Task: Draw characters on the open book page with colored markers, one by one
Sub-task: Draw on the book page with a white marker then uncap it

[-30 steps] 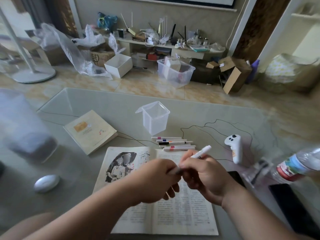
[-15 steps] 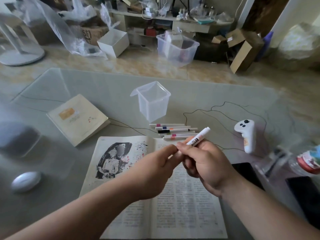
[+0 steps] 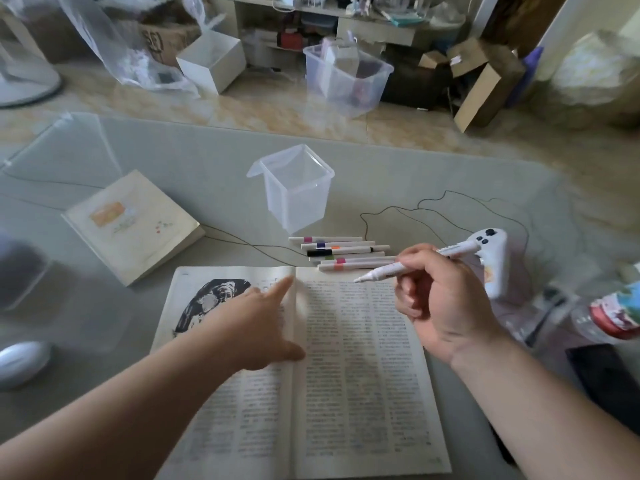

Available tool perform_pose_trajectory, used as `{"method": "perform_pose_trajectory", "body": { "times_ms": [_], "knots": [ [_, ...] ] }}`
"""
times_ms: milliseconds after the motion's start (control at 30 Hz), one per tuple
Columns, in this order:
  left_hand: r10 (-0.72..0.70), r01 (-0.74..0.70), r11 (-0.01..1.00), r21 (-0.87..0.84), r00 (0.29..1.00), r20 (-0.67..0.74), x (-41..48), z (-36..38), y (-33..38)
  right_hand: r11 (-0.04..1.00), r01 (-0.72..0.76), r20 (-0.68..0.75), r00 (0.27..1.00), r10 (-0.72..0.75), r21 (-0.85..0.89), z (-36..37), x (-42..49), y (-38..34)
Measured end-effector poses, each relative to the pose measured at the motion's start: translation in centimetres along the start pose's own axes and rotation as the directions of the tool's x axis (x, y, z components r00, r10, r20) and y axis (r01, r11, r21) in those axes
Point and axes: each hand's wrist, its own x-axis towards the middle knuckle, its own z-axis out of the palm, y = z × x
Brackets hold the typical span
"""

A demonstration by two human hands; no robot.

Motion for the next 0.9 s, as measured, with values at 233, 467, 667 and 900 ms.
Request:
{"method": "perform_pose_trajectory", "body": {
  "times_ms": [233, 467, 667, 900],
  "knots": [
    [-0.033, 0.022, 0.990, 0.141, 0.997, 0.075, -0.6, 0.5, 1.1, 0.995, -0.059, 0.100, 0.993, 0.067, -0.077, -0.1, -0.6, 0.7],
    [-0.045, 0.033, 0.991, 0.132, 0.996, 0.083, -1.1, 1.2, 1.8, 0.876, 0.037, 0.017, 0.999, -0.032, -0.482, -0.3, -0.2, 2.6],
    [-0.004, -0.005, 0.980, 0.199, 0.999, 0.045, -1.3, 2.1, 2.0, 0.860, 0.077, 0.107, 0.994, -0.026, -0.504, -0.6, 0.1, 4.1],
    [0.019, -0.023, 0.992, 0.128, 0.999, 0.036, -0.6, 1.5, 1.8, 0.816, 0.083, 0.087, 0.995, -0.040, -0.572, -1.1, 0.7, 4.8]
  ]
}}
